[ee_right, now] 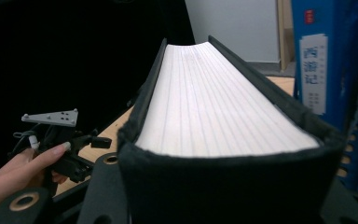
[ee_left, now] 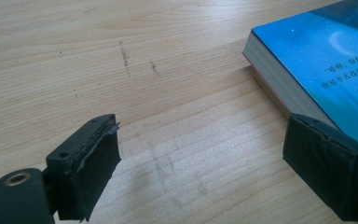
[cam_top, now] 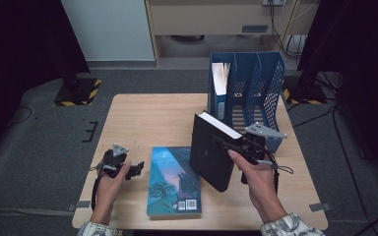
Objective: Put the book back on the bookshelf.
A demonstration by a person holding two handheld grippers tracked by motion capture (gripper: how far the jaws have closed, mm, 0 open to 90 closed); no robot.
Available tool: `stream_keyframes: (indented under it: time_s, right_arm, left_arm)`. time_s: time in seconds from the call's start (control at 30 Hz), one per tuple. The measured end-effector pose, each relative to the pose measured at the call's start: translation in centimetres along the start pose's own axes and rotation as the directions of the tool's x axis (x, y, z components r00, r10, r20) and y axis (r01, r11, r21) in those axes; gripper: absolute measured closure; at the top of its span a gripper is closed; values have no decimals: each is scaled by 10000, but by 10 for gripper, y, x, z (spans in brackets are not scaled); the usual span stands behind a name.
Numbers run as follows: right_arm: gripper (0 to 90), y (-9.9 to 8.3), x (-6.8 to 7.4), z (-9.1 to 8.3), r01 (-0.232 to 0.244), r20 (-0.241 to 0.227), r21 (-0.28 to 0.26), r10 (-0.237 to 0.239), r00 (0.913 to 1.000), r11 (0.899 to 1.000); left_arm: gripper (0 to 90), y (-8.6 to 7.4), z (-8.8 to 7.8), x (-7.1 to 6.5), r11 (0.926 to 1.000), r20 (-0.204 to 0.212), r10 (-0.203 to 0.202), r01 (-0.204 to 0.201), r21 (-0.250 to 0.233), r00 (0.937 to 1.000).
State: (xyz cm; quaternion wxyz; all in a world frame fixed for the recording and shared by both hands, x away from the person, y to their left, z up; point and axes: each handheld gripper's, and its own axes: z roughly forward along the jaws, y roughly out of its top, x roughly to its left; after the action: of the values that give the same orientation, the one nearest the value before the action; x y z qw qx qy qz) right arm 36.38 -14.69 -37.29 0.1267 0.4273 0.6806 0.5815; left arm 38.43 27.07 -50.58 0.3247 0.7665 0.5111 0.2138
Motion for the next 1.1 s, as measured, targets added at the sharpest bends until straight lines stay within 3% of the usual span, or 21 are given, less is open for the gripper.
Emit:
stream_keyframes:
  time_s: [0.27, 0.43, 0.63, 0.87, 1.1]
  right_arm:
    - [530, 2, -9, -25, -412, 253, -305, 420, 9988, 9987]
    - [530, 11, -12, -41, -741, 329, -737, 766, 9965, 9945]
    - [530, 27, -14, -57, -798, 448, -1245, 859, 9953, 9890]
    - [530, 48, -25, -72, -662, 1007, -1681, 840, 9914, 9835]
    - [530, 64, -46, -77, -705, 1691, -1915, 1037, 9801, 9789]
  left_arm:
    - [100, -2, 1, 0, 10000, -141, -15, 14, -78, 9999]
    - [99, -3, 3, 0, 10000, -202, -51, 51, 22, 9998]
    - [99, -4, 5, 0, 9997, -263, -192, 196, 131, 9995]
    - [99, -5, 7, -1, 9995, -262, -211, 216, 208, 9994]
    - [99, -5, 7, -1, 9994, -285, -212, 219, 252, 9994]
